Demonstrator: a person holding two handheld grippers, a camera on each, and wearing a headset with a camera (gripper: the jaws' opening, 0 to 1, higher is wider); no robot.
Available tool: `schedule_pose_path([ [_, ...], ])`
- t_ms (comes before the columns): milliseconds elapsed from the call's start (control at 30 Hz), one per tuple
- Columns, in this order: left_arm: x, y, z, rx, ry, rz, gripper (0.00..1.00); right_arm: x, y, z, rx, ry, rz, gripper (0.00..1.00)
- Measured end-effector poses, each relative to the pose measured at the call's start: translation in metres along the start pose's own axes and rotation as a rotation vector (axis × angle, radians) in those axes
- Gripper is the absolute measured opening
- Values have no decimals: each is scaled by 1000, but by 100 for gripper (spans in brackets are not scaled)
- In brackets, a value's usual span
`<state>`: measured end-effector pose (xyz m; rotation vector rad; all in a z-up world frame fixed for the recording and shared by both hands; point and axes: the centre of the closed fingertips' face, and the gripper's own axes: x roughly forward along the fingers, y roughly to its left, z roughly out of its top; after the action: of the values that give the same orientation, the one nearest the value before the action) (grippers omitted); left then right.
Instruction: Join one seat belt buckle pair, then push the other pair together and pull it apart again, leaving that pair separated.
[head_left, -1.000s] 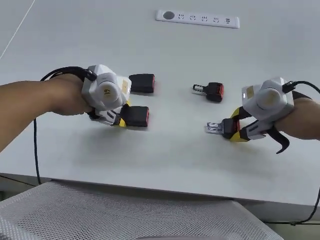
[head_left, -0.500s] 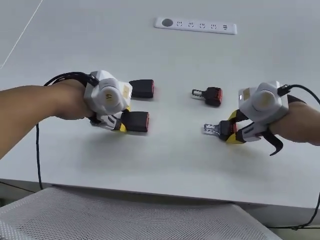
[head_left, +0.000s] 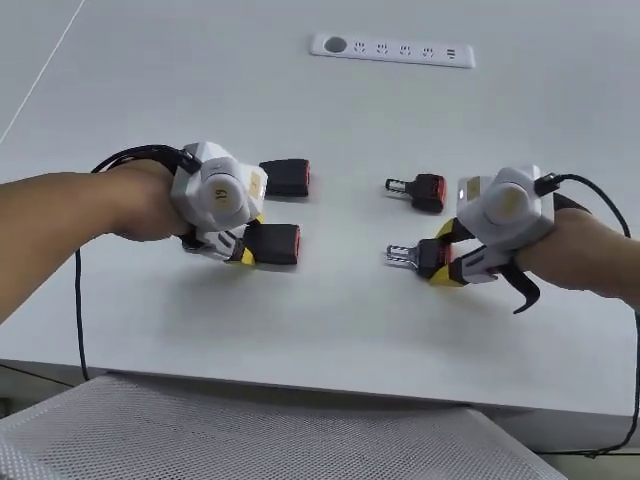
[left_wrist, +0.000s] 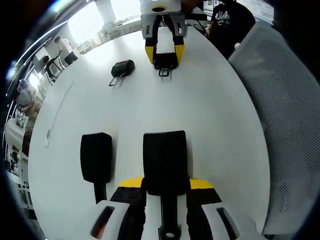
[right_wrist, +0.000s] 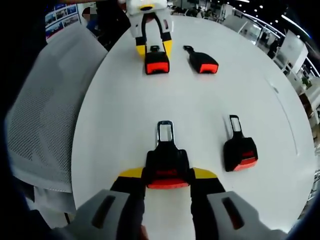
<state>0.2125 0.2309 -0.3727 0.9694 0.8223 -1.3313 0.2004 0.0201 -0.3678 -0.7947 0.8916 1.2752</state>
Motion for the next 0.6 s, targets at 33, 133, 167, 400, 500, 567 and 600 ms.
schedule_pose_path([
  [33, 0, 0, 0, 0, -1, 1, 32, 1, 1, 3, -1, -6, 1, 35],
  [133, 1, 1, -1, -2, -2, 4, 32, 6, 4, 13, -1, -27, 1, 35],
  [167, 1, 1, -1, -3, -3, 5, 32, 8, 5, 17, -1, -36, 2, 35],
  [400, 0, 0, 0, -2, 0, 5, 32, 18, 7, 39, 9, -80, -2, 35],
  [500, 1, 0, 0, -1, 2, 6, 32, 21, 6, 47, 21, -100, -3, 35],
  [567, 0, 0, 0, 0, 4, 7, 31, 24, 6, 52, 30, -114, -4, 35],
  [600, 0, 0, 0, 1, 5, 7, 31, 26, 6, 56, 34, -121, -6, 35],
])
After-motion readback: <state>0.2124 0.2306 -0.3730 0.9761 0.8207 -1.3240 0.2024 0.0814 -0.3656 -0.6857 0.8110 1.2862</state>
